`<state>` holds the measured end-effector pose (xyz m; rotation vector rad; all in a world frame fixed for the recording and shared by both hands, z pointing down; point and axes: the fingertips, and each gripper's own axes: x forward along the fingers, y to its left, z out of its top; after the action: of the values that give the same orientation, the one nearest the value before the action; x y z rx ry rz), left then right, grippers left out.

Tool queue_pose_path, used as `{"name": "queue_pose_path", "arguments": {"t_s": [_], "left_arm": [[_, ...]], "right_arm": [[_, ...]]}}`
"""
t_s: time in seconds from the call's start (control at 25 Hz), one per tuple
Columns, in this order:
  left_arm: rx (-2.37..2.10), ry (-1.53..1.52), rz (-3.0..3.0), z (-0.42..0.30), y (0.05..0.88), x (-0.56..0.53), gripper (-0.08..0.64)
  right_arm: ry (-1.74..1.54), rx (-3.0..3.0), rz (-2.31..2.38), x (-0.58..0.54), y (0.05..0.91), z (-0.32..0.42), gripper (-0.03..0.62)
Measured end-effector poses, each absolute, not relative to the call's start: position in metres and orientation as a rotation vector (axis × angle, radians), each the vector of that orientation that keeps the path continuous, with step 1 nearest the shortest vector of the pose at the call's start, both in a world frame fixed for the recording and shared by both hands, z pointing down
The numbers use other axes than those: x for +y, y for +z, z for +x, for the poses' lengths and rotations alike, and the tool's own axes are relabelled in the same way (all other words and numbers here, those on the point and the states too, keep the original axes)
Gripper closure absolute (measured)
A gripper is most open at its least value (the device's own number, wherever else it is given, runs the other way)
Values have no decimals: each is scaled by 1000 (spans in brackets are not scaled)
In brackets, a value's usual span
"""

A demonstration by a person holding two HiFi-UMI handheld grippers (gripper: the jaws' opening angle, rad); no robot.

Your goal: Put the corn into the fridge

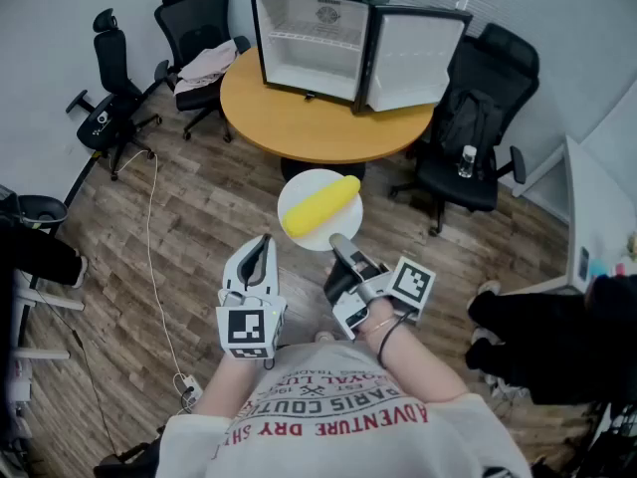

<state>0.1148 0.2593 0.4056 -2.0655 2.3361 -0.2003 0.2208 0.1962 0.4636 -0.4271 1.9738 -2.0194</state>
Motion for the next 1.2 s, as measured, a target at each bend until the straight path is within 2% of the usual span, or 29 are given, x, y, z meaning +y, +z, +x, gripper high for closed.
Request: {"name": "queue_pose_path", "arguments": {"t_s": [0.92, 1.2], "left_arm": [[2404, -179, -2013, 107, 422, 240, 535], [2434, -127, -2037, 82, 410, 183, 535]], "right_arm": [[-2039, 2017, -385, 178, 481, 214, 554], [-2089, 1993, -420, 127, 480, 190, 554]]}}
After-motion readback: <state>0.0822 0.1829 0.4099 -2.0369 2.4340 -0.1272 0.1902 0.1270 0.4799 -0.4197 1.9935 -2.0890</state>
